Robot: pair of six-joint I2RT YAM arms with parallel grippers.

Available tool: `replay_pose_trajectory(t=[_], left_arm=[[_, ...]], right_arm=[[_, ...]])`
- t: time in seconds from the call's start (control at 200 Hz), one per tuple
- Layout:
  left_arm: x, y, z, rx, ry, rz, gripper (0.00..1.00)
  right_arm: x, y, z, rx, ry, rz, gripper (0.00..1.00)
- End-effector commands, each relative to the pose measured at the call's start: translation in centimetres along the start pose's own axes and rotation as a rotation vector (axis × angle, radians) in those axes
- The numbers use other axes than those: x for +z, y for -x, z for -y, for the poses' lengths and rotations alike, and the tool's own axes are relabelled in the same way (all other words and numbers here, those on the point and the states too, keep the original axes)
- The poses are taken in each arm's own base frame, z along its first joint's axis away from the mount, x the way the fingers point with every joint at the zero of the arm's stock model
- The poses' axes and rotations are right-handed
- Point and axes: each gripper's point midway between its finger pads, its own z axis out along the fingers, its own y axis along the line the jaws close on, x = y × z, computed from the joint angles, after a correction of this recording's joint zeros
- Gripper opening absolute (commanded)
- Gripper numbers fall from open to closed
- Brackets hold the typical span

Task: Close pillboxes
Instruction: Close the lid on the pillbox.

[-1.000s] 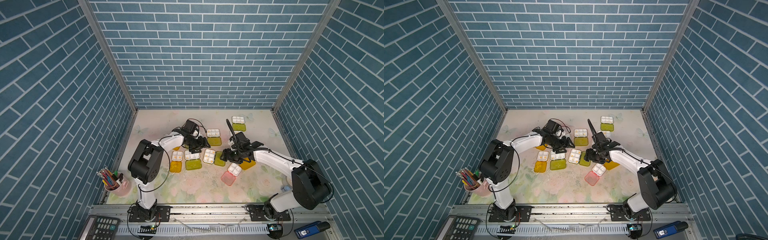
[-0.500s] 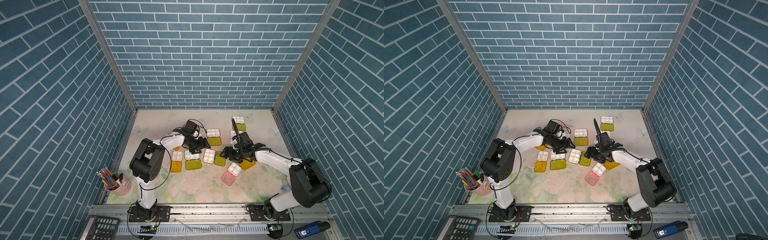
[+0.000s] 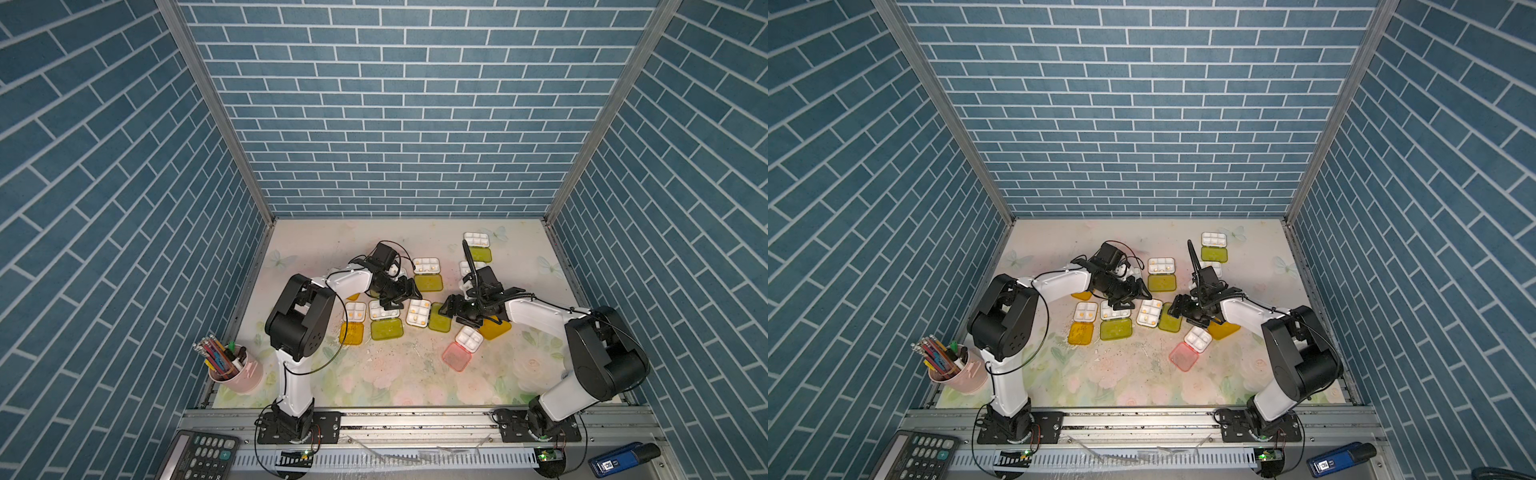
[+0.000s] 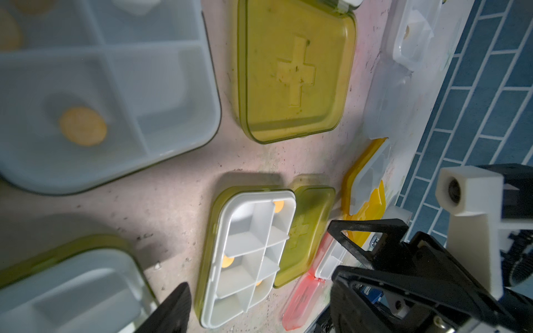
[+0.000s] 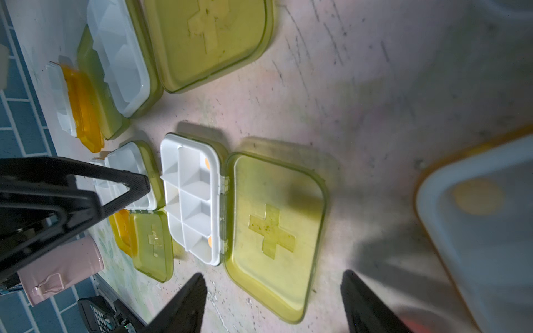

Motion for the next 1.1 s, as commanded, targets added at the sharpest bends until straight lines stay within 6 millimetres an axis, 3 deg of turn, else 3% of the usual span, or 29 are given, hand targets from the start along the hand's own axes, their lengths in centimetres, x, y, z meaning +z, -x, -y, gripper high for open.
replay_pose_trajectory(t=[0.0,0.405,1.09], left_arm=[[0.6,-0.2,0.5,0.024,-0.006,-0.022,0.77],[1.1,-0.2,0.2,0.026,0.013,-0.03,0.78],[1.5,-0.7,0.3,0.035,0.029,-0.042,0.78]], right_arm=[[0.4,0.0,0.3,0.026,0.012,-0.001,0.75],[1.5,0.3,-0.1,0.061,0.081,-0.005,0.76],[1.4,0.5,-1.1,0.082,0.151,0.004,0.74]])
